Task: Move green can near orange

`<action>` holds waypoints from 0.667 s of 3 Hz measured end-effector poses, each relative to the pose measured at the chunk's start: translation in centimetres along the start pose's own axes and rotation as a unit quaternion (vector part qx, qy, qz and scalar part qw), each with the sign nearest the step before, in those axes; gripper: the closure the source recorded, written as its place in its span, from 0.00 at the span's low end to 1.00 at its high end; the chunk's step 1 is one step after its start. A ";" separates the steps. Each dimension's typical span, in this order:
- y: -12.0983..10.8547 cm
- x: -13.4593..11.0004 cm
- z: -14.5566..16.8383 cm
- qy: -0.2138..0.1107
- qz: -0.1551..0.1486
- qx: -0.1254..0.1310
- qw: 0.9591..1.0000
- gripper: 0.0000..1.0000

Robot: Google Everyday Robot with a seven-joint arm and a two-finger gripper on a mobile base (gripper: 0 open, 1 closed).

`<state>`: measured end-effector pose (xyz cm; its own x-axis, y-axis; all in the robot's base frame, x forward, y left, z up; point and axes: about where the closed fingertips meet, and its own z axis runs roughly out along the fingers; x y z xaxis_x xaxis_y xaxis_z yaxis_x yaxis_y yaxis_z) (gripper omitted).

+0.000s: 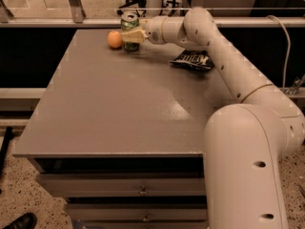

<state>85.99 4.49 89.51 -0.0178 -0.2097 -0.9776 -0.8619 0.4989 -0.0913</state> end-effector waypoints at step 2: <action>0.4 0.2 0.3 0.010 0.005 -0.014 1.000 0.00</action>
Offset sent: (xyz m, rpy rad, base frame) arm 0.0007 -0.0025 -0.0009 -0.0171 0.0296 0.0236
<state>85.85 4.91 89.22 -0.0363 -0.2217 -0.9744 -0.8758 0.4767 -0.0758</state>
